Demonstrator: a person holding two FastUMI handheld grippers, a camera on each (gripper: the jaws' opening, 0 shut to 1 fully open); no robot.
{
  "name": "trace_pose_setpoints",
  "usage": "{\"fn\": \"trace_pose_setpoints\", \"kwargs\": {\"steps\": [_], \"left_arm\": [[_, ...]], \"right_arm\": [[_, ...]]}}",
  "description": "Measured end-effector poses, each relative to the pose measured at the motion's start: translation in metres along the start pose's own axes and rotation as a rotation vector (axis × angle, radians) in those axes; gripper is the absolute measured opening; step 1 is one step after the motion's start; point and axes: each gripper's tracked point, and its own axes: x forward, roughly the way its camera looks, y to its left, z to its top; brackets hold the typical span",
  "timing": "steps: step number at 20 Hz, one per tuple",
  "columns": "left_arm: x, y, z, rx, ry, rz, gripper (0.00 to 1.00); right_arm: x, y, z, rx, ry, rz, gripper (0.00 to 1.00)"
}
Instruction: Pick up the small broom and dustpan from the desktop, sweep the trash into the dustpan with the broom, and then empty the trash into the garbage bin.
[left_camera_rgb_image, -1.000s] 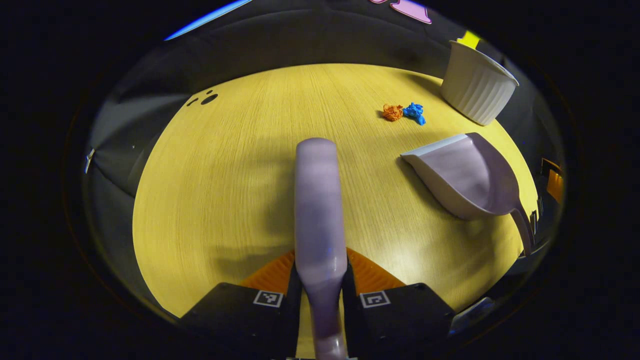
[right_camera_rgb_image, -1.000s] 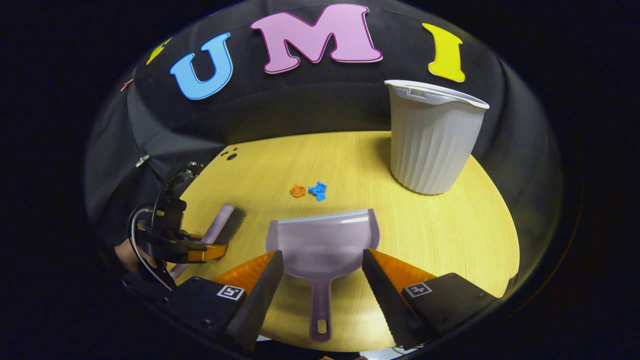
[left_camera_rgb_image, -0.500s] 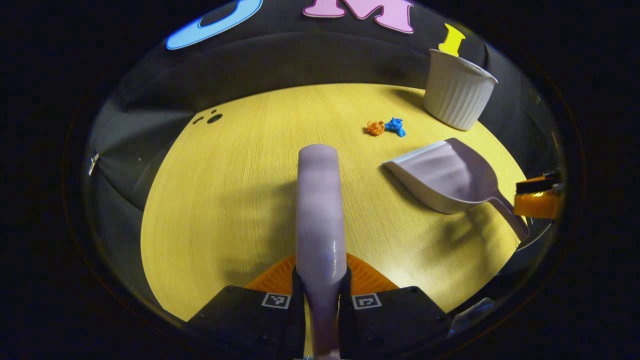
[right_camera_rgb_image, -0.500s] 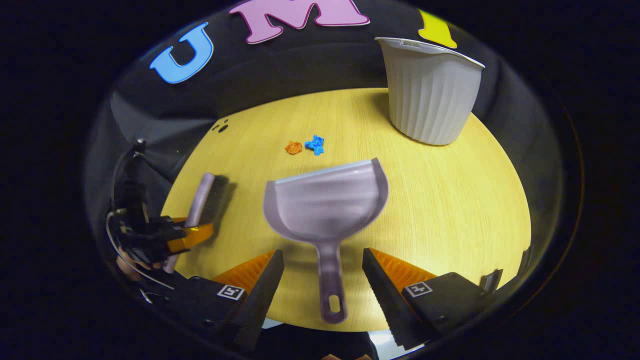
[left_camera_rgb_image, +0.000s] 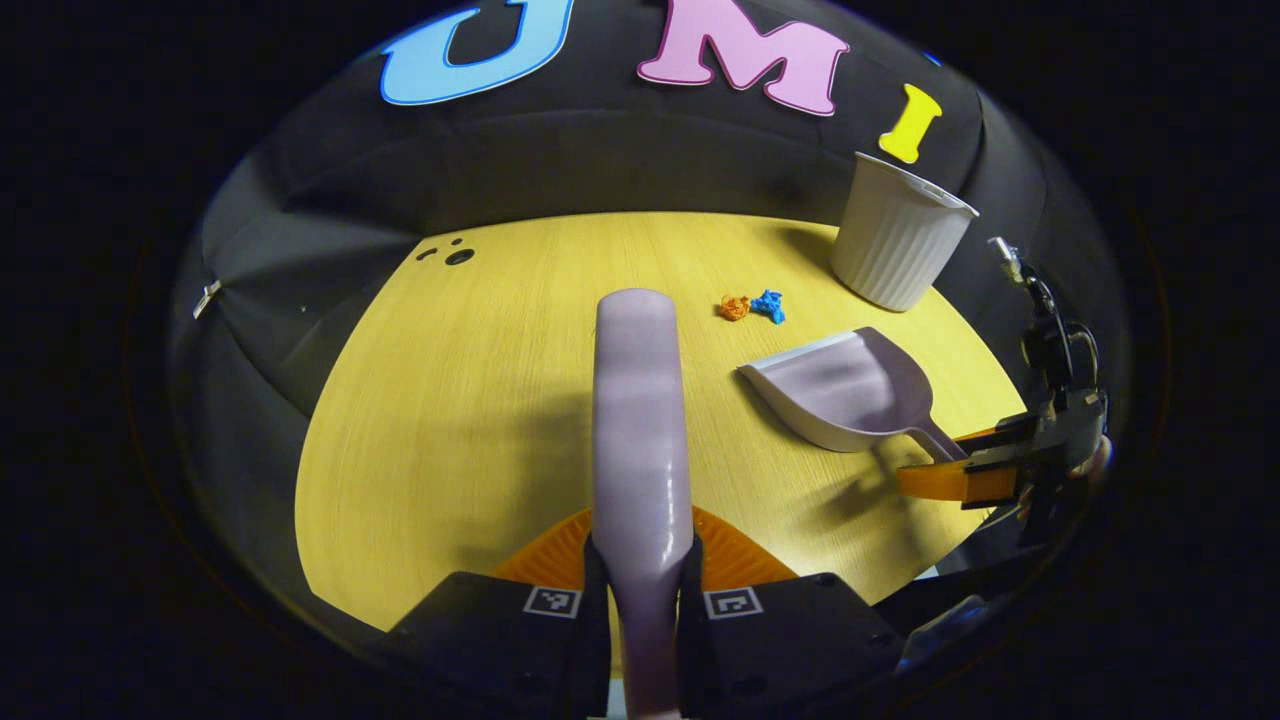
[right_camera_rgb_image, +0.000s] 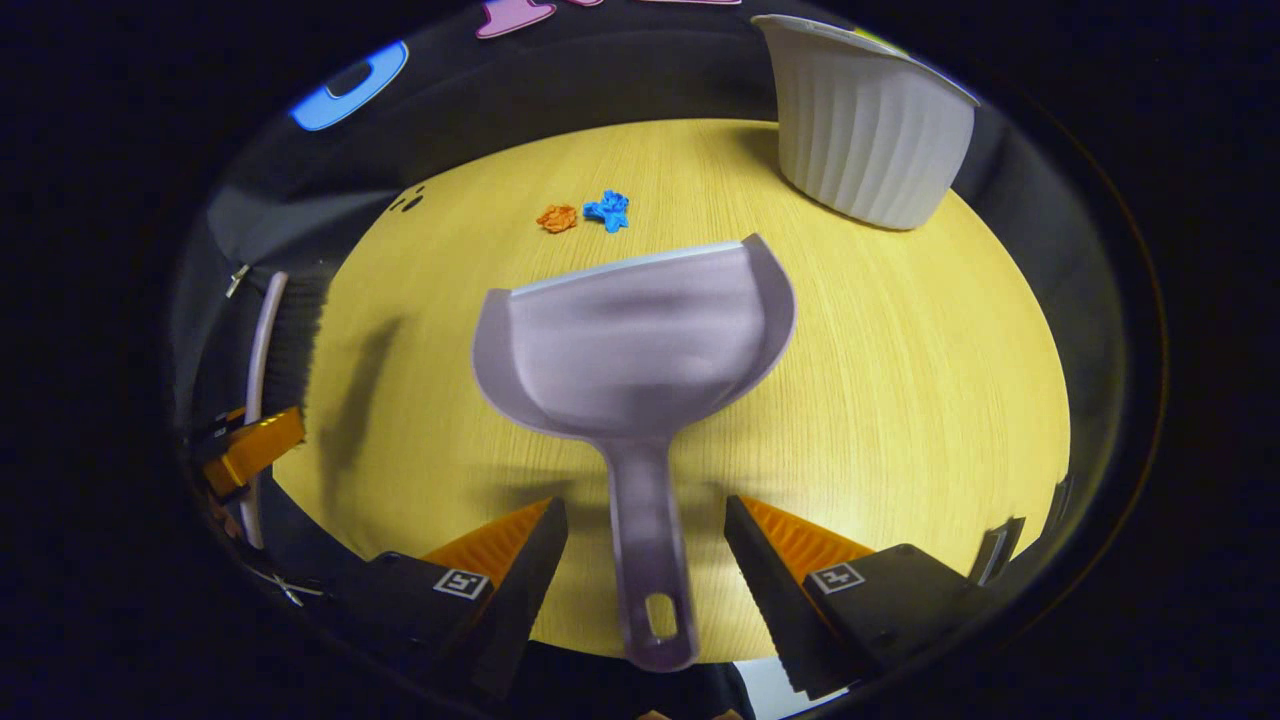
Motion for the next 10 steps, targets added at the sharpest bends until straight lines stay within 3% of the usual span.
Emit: {"fn": "trace_pose_setpoints", "kwargs": {"steps": [4, 7, 10], "left_arm": [[0.005, 0.013, 0.009, -0.022, 0.018, 0.029, 0.30], [0.015, 0.015, 0.019, -0.029, 0.029, 0.035, 0.31], [0.028, 0.013, 0.033, -0.020, 0.037, 0.037, 0.30]], "right_arm": [[0.018, -0.008, 0.006, 0.014, 0.032, -0.040, 1.00], [0.028, -0.011, 0.018, -0.003, 0.045, -0.052, 0.95], [0.032, -0.014, 0.021, -0.105, 0.057, -0.079, 0.84]]}}
